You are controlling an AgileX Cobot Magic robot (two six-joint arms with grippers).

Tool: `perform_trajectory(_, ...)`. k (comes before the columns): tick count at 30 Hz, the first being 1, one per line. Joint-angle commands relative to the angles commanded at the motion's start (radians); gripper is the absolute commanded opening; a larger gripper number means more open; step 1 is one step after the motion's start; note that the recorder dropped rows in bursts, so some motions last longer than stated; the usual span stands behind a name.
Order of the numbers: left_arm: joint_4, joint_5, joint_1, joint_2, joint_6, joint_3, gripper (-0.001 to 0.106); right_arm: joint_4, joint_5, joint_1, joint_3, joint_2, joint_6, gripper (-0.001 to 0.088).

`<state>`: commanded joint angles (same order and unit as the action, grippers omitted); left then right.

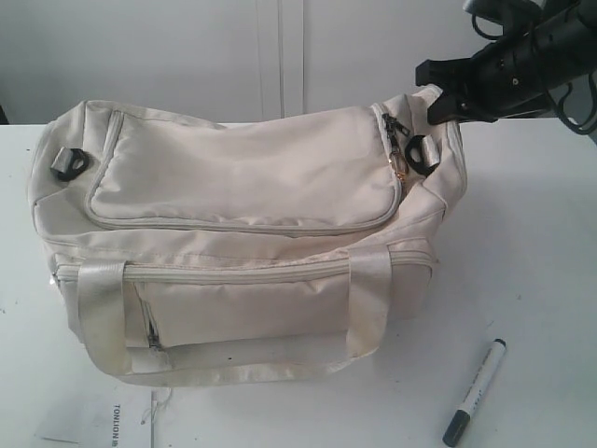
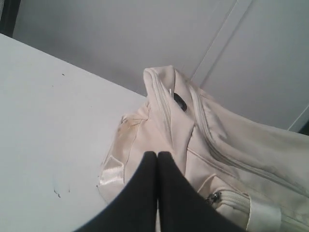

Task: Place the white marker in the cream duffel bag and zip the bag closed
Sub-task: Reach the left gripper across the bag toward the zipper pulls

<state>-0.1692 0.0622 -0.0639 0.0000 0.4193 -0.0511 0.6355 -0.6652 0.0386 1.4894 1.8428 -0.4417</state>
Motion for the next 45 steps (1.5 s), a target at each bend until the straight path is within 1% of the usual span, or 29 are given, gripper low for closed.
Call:
perform_trajectory(2,0.008,-0.094,0.0,0.005,-0.012,-0.048,0.0,0.0,-0.002,0.0,0.0,0.0,0.0,0.0)
perform_trajectory(4,0.008,-0.188,0.0,0.04,-0.06,-0.09,0.0,0.0,0.001,0.0,0.0,0.0,0.0,0.0)
perform_trajectory(6,0.008,-0.24,0.0,0.086,-0.117,-0.134,0.0,0.0,0.001,0.0,0.0,0.0,0.0,0.0)
perform_trajectory(7,0.008,-0.269,0.0,0.13,-0.172,-0.179,0.0,0.0,0.001,0.0,0.0,0.0,0.0,0.0)
perform_trajectory(8,0.008,-0.282,0.0,0.154,-0.203,-0.206,0.0,0.0,0.001,0.0,0.0,0.0,0.0,0.0)
perform_trajectory(9,-0.001,-0.305,0.0,0.204,-0.25,-0.258,0.0,0.0,0.001,0.0,0.0,0.0,0.0,0.0)
perform_trajectory(11,-0.017,-0.327,0.0,0.278,-0.308,-0.316,0.0,0.0,0.001,0.0,0.0,0.0,0.0,0.0)
perform_trajectory(12,-0.023,-0.327,0.0,0.302,-0.329,-0.331,0.0,0.0,0.001,0.0,0.0,0.0,0.0,0.0)
perform_trajectory(13,-0.037,-0.327,0.0,0.348,-0.376,-0.358,0.0,0.0,0.001,0.0,0.0,0.0,0.0,0.0)
perform_trajectory(16,-0.106,-0.34,0.0,0.44,-0.457,-0.403,0.0,0.0,0.001,0.0,0.0,0.0,0.0,0.0)
perform_trajectory(19,-0.164,-0.428,0.0,0.53,-0.589,-0.467,0.0,0.0,0.001,0.0,0.0,0.0,0.0,0.0)
perform_trajectory(21,-0.263,-0.448,0.0,0.583,-0.687,-0.504,0.0,0.0,0.001,0.0,0.0,0.0,0.0,0.0)
perform_trajectory(23,-0.38,-0.483,0.0,0.624,-0.813,-0.542,0.0,0.0,0.001,0.0,0.0,0.0,0.0,0.0)
perform_trajectory(25,-0.462,-0.502,-0.002,0.658,-0.929,-0.567,0.0,0.0,0.001,0.0,0.0,0.0,0.0,0.0)
perform_trajectory(27,-0.544,-0.505,-0.019,0.688,-1.007,-0.586,0.0,0.0,0.001,0.0,0.0,0.0,0.0,0.0)
perform_trajectory(30,-0.606,-0.507,-0.048,0.731,-1.076,-0.615,0.0,0.0,0.001,0.0,0.0,0.0,0.0,0.0)
perform_trajectory(38,-0.608,-0.501,-0.147,0.838,-1.133,-0.669,0.0,0.0,0.001,0.0,0.0,0.0,0.0,0.0)
perform_trajectory(45,-0.608,-0.474,-0.241,0.916,-1.145,-0.718,0.0,0.0,0.001,0.0,0.0,0.0,0.0,0.0)
